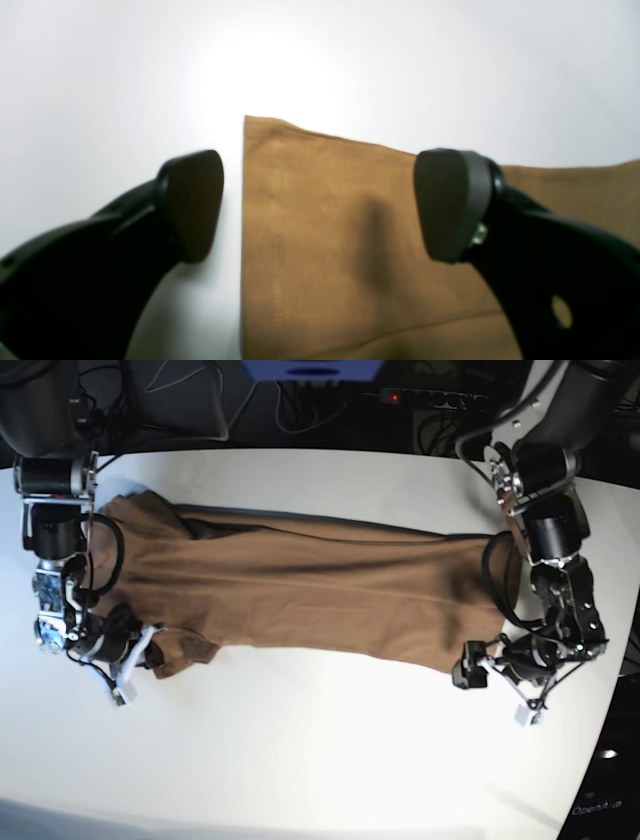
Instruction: Fold the T-shirt properly
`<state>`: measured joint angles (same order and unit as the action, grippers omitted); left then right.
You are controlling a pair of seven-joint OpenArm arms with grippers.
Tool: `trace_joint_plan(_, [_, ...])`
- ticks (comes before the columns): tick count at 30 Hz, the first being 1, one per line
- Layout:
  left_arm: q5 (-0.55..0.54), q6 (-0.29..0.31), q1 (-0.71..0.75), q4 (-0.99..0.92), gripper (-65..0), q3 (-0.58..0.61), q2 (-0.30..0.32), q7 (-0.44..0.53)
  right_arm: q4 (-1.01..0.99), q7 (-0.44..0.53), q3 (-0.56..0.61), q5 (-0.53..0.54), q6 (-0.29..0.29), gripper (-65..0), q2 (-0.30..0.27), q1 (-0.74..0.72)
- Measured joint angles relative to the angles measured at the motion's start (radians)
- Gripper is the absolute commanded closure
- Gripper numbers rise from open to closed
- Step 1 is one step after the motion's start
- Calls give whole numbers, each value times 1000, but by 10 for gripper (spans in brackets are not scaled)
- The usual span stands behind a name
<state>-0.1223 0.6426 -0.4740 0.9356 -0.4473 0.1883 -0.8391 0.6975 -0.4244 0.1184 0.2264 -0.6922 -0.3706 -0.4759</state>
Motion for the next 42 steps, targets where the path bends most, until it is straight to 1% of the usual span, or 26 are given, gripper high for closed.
trace_joint_plan(4, [0,0,0,0,-584,0,12,-1,0,-2,0,0,-6,-9,-1,0])
trace_joint_plan(6, [5,-1,0,0,-584,-2,19,17,0,-1,0,0,-6,-9,-2,0])
trace_joint_plan(7, [7,-18,0,0,-584,-2,20,24,0,-2,0,0,-6,-9,-2,0])
trace_joint_plan(9, [2,-78,-1,-9,-584,1,19,53,0,-1,0,0,-6,-9,-2,0])
trace_joint_plan(10, [-5,-97,-4,-27,-584,5,20,65,0,-1,0,0,-6,-9,-2,0])
trace_joint_plan(13, [-5,-96,-9,-87,-584,6,18,70,0,-1,0,0,-6,-9,-3,0])
trace_joint_plan(17, [5,-97,-19,-155,-584,6,17,129,0,-1,0,0,-6,-9,-3,0])
trace_joint_plan(23, [-2,-93,-56,-238,-584,7,17,189,0,-2,0,0,-6,-9,-3,0])
trace_joint_plan(26, [-1,-93,-67,-259,-584,7,17,190,0,-1,0,0,-6,-9,-3,0])
trace_joint_plan(31, [-11,-93,-67,-262,-583,71,5,201,0,-2,0,0,-6,-9,-3,0])
trace_joint_plan(33, [-16,-93,-68,-263,-576,76,0,200,0,-1,0,0,-6,-9,-3,0])
trace_joint_plan(34, [-16,-93,-68,-263,-556,76,-1,200,0,-1,0,0,-6,-9,-3,0])
trace_joint_plan(36, [-18,-93,-66,-263,-486,76,0,196,0,-1,0,0,-6,-9,-3,0])
trace_joint_plan(39, [-23,-93,-52,-264,-354,76,1,205,-3,-11,0,-5,-6,-9,-3,-8])
trace_joint_plan(42, [-30,-92,-46,-264,-217,76,3,182,-3,-12,0,-8,-6,-9,-1,-8])
